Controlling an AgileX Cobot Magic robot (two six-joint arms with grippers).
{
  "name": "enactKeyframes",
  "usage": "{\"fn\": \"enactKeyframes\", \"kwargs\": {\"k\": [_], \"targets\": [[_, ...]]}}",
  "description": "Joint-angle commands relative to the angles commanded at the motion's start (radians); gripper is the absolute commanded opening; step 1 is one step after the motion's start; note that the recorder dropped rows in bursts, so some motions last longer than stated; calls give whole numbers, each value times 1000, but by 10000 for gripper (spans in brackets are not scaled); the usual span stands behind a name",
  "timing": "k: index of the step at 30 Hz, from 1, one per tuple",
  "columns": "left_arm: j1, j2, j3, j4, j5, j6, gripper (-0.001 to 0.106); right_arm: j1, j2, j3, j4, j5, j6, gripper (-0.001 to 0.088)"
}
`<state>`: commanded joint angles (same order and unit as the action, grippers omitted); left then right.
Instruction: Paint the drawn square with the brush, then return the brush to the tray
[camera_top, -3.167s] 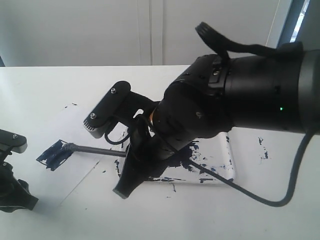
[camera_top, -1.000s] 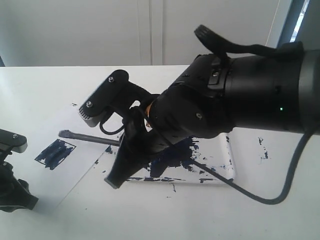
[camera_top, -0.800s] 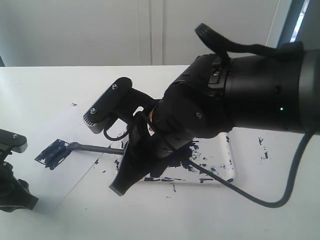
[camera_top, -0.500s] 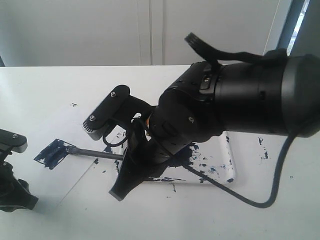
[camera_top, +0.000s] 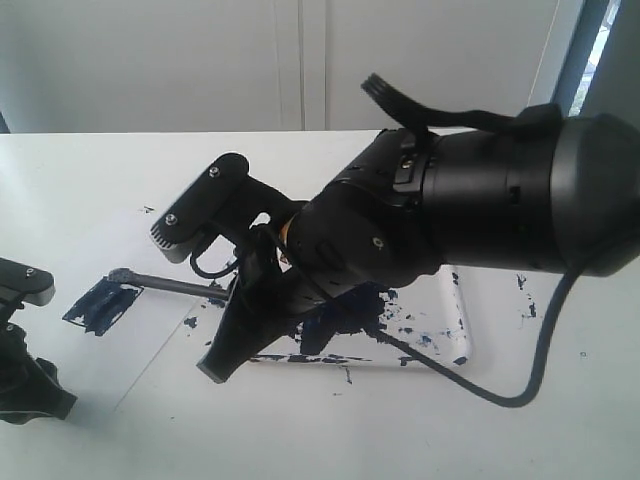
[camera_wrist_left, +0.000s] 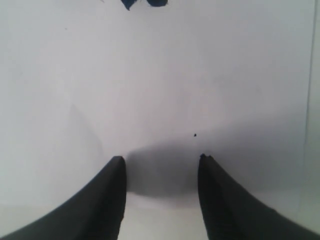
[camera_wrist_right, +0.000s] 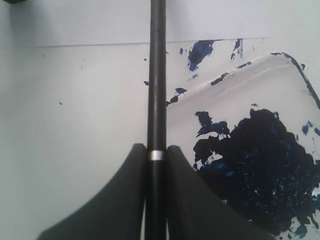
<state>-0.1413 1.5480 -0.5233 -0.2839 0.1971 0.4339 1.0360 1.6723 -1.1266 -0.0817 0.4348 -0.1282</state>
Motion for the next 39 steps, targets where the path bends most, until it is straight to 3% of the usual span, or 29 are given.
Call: {"fn": "enactKeyframes", "kwargs": {"k": [10,24,30,39], "targets": [[0,0,0,0,0,0,510,0,48,0,0,47,0,0],[0,0,0,0,-2,0,510,0,-25,-2,10,-9,0,0],[0,0,0,0,-6,0,510,22,-16,-2,82,-5,-61,0],[0,0,0,0,-6,0,510,41,7,0,88,38,-76,0]]}}
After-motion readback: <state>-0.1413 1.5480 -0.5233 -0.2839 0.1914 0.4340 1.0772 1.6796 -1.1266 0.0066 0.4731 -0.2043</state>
